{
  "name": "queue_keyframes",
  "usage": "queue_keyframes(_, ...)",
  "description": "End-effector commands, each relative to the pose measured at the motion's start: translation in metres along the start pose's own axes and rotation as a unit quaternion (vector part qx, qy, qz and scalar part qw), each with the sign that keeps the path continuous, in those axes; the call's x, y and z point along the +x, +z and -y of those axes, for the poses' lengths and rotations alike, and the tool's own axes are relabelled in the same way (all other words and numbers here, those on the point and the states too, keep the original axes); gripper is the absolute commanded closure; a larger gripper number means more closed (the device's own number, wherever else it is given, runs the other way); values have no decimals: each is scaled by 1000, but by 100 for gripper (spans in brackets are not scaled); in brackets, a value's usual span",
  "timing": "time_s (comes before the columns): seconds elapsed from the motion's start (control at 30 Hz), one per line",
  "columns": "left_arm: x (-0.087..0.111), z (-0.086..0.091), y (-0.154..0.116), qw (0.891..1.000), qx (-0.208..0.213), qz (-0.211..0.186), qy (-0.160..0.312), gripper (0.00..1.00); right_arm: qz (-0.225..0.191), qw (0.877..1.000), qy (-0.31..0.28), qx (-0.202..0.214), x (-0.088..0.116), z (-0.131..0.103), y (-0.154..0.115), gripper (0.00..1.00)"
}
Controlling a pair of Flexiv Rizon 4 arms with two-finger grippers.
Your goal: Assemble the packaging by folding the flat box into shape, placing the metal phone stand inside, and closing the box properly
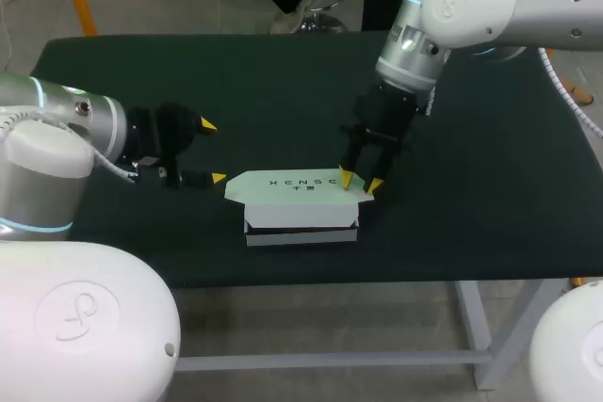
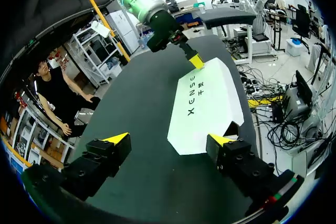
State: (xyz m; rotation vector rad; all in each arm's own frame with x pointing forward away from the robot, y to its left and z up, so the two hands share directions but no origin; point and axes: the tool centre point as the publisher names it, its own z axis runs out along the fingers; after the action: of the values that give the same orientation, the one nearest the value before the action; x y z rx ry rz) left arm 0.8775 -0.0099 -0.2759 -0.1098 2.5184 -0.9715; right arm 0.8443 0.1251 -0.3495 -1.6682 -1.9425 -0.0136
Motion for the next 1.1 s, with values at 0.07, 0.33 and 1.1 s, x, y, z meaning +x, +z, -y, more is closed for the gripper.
queue_keyframes(0.07,-7,8,8,977,-137,-38,-158,0,0,1000,-1,-2,1,1,1,51)
queue_keyframes(0.33,-12,12,9,970,-134,-51,-198,0,0,1000,-3,-3,4,0,4,51)
queue_keyframes(1.1,-8,26,17,823,-299,67,-478,0,-4,1000,3,-9,-1,0,3,51)
